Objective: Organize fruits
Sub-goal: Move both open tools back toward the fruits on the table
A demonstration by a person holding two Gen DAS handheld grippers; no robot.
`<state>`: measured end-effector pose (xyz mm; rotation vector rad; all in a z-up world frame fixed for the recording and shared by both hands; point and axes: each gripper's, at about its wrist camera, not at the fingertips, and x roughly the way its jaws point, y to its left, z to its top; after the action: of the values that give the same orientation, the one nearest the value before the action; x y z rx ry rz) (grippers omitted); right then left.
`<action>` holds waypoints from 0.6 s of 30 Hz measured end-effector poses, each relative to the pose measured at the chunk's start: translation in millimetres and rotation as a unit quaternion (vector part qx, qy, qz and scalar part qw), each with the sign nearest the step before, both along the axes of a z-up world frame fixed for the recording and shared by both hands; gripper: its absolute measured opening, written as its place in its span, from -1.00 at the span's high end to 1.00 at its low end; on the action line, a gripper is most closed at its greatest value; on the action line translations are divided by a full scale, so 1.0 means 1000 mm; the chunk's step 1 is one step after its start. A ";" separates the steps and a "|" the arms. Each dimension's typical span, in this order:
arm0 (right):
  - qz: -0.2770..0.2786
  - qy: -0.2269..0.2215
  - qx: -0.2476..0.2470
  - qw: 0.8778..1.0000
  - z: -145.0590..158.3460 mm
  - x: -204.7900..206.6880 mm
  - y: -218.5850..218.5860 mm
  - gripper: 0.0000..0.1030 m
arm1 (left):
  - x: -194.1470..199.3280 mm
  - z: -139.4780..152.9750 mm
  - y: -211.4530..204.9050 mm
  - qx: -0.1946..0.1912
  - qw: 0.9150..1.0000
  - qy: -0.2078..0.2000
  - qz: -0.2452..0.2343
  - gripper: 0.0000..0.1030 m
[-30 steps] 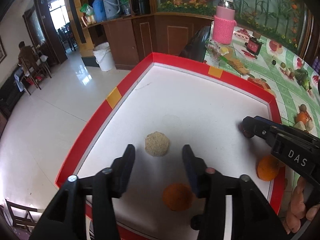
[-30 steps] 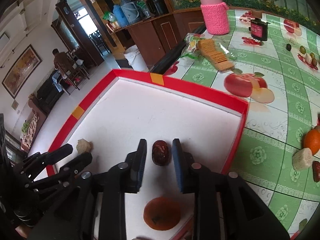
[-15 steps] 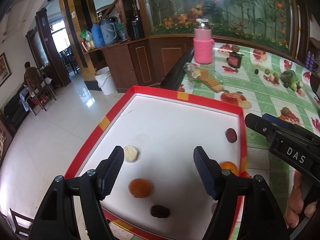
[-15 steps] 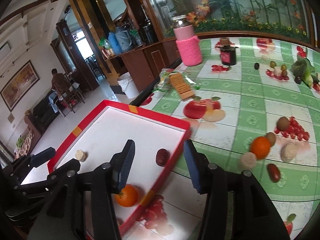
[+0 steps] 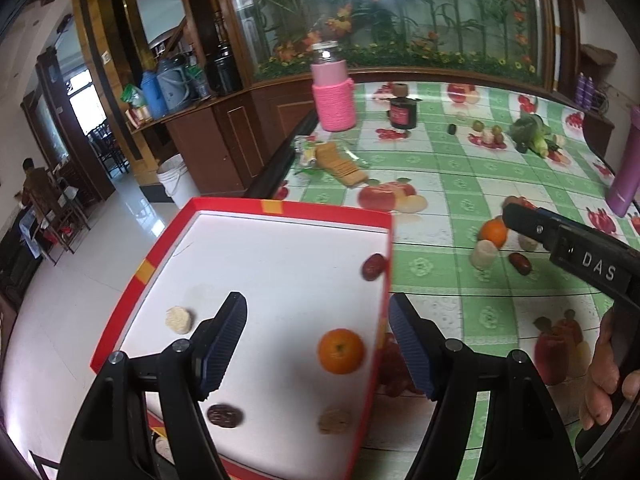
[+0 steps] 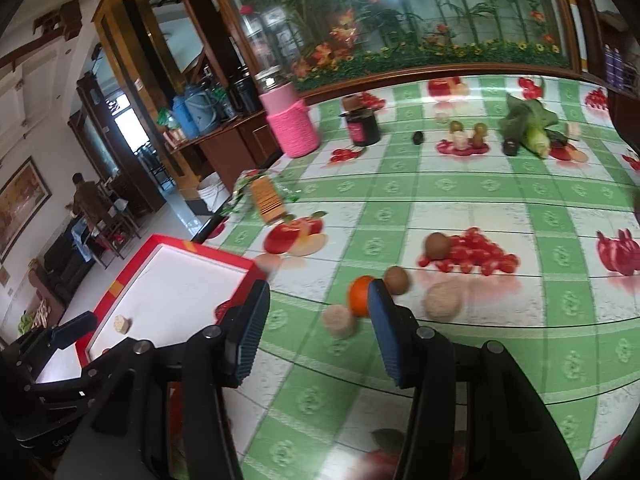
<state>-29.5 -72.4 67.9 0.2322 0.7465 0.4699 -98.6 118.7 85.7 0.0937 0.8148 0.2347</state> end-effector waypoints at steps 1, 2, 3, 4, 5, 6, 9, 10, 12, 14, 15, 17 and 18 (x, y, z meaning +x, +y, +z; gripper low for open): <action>-0.007 0.002 0.001 1.000 0.000 0.002 -0.008 -0.03 | 0.001 0.000 -0.004 0.001 1.000 0.000 -0.003 -0.42; -0.015 0.003 0.001 1.000 -0.001 0.002 -0.015 -0.03 | 0.002 0.000 -0.009 0.001 1.000 0.001 -0.007 -0.42; -0.022 0.004 0.001 1.000 -0.001 0.003 -0.023 -0.03 | 0.003 0.000 -0.013 0.002 1.000 0.002 -0.012 -0.42; -0.032 0.006 0.000 0.999 -0.002 0.004 -0.034 -0.03 | 0.004 -0.001 -0.018 0.003 1.000 0.003 -0.016 -0.42; -0.040 0.008 -0.001 0.999 -0.003 0.006 -0.042 -0.03 | 0.005 -0.001 -0.022 0.003 1.000 0.004 -0.020 -0.42; -0.046 0.009 -0.001 0.999 -0.003 0.007 -0.048 -0.03 | 0.006 -0.002 -0.026 0.004 1.000 0.006 -0.024 -0.42; -0.071 0.015 -0.003 0.997 -0.006 0.011 -0.074 -0.03 | 0.008 -0.005 -0.038 0.003 0.999 0.011 -0.036 -0.42; -0.082 0.018 -0.003 0.996 -0.007 0.012 -0.084 -0.03 | 0.009 -0.006 -0.042 0.003 0.999 0.013 -0.040 -0.42; -0.095 0.022 -0.002 0.995 -0.009 0.016 -0.098 -0.03 | 0.011 -0.008 -0.049 0.003 0.999 0.017 -0.047 -0.42; -0.109 0.027 -0.001 0.994 -0.011 0.020 -0.112 -0.03 | 0.013 -0.010 -0.056 0.003 0.998 0.020 -0.054 -0.42; -0.114 0.031 -0.002 0.993 -0.012 0.021 -0.118 -0.03 | 0.013 -0.011 -0.059 0.003 0.998 0.023 -0.058 -0.42; -0.120 0.036 -0.005 0.992 -0.014 0.023 -0.123 -0.03 | 0.015 -0.014 -0.064 0.002 0.998 0.028 -0.063 -0.42; -0.122 0.040 -0.008 0.992 -0.015 0.024 -0.125 -0.03 | 0.016 -0.016 -0.066 0.001 0.997 0.031 -0.065 -0.44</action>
<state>-6.0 -197.5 53.1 0.3252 0.7874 0.2234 -82.8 52.4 70.2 0.1553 0.8662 0.1101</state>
